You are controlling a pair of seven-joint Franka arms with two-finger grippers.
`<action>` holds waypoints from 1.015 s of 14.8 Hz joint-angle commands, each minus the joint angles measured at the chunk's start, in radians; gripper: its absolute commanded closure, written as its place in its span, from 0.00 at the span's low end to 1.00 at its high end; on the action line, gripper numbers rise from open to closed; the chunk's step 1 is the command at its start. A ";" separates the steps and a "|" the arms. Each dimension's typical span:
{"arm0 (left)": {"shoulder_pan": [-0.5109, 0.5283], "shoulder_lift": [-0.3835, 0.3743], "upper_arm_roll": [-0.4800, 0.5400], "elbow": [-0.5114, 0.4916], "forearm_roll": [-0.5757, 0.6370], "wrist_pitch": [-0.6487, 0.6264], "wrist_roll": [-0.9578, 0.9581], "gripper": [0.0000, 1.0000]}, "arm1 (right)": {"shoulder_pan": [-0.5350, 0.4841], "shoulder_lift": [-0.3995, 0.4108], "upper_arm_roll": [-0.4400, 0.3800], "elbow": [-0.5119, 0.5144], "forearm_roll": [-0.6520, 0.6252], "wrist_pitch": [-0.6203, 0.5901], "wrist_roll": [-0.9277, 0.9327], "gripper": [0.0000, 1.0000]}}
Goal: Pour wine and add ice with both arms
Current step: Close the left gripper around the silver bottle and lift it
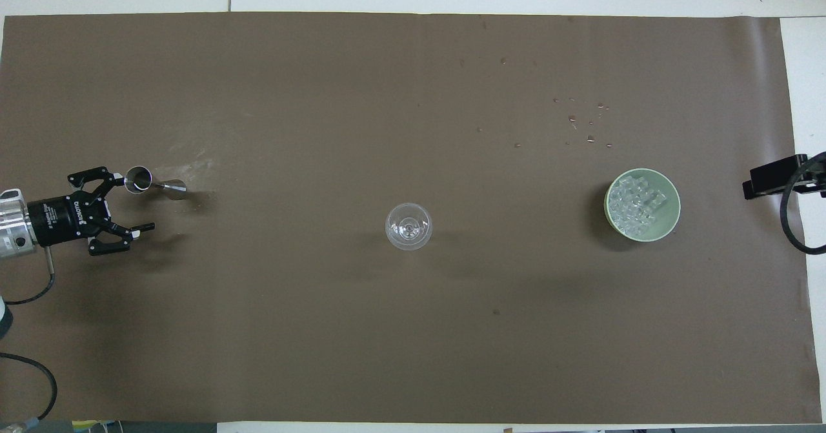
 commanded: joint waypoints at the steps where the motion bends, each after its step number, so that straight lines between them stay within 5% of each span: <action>1: -0.014 -0.080 -0.003 -0.145 -0.141 0.088 0.100 0.00 | -0.008 -0.006 0.004 -0.011 0.013 0.006 0.011 0.00; 8: -0.067 -0.088 -0.003 -0.186 -0.348 0.161 0.101 0.00 | -0.008 -0.006 0.004 -0.011 0.013 0.006 0.011 0.00; 15: -0.092 -0.077 -0.003 -0.171 -0.384 0.194 0.104 0.00 | -0.008 -0.006 0.004 -0.011 0.013 0.006 0.011 0.00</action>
